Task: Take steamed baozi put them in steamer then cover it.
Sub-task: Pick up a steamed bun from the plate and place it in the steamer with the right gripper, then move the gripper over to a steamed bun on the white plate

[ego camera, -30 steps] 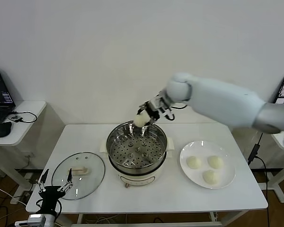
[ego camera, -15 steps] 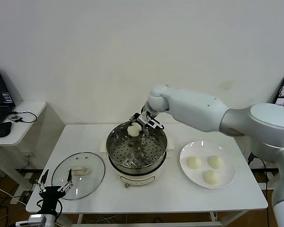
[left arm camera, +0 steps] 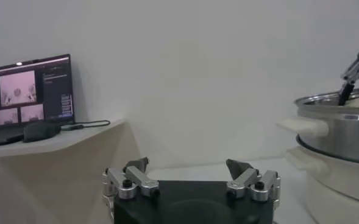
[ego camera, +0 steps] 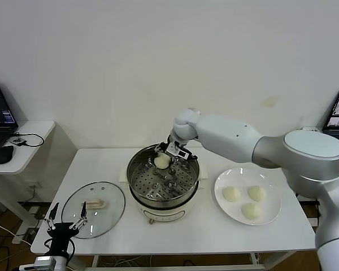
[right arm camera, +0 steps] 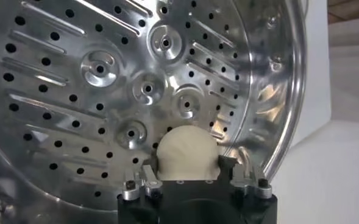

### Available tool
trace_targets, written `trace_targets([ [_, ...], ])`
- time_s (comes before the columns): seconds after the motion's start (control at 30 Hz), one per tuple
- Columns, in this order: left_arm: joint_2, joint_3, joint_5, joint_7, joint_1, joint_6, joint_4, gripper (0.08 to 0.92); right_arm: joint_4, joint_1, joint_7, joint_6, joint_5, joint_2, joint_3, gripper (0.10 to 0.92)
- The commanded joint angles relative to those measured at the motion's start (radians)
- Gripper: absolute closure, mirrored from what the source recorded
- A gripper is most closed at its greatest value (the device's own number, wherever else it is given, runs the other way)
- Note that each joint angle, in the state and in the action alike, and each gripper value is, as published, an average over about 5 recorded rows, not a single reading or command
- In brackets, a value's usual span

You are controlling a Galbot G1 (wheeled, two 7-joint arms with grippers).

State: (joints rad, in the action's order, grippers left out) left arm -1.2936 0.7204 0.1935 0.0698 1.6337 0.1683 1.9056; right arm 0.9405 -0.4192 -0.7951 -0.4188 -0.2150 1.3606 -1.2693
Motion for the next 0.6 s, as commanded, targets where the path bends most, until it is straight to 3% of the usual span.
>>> trace_targets([
  [0.03,-0.002,0.0,0.0,0.0,0.001,0.0,0.002,0.177,-0.012,0.0,0.007,-0.028,-0.033,0.009,0.001,0.224],
  [0.27,0.0,0.003,0.0,0.002,0.007,0.0,0.008,0.177,0.121,-0.169,-0.05,0.081,0.179,-0.07,-0.025,0.203],
  [0.47,0.009,0.007,0.005,0.002,0.014,-0.002,0.024,0.177,0.38,-0.314,-0.161,0.392,0.467,-0.276,-0.075,0.203],
  [0.6,0.012,0.002,0.006,0.002,0.011,-0.007,0.029,0.177,0.553,-0.367,-0.181,0.603,0.542,-0.44,-0.1,0.203],
])
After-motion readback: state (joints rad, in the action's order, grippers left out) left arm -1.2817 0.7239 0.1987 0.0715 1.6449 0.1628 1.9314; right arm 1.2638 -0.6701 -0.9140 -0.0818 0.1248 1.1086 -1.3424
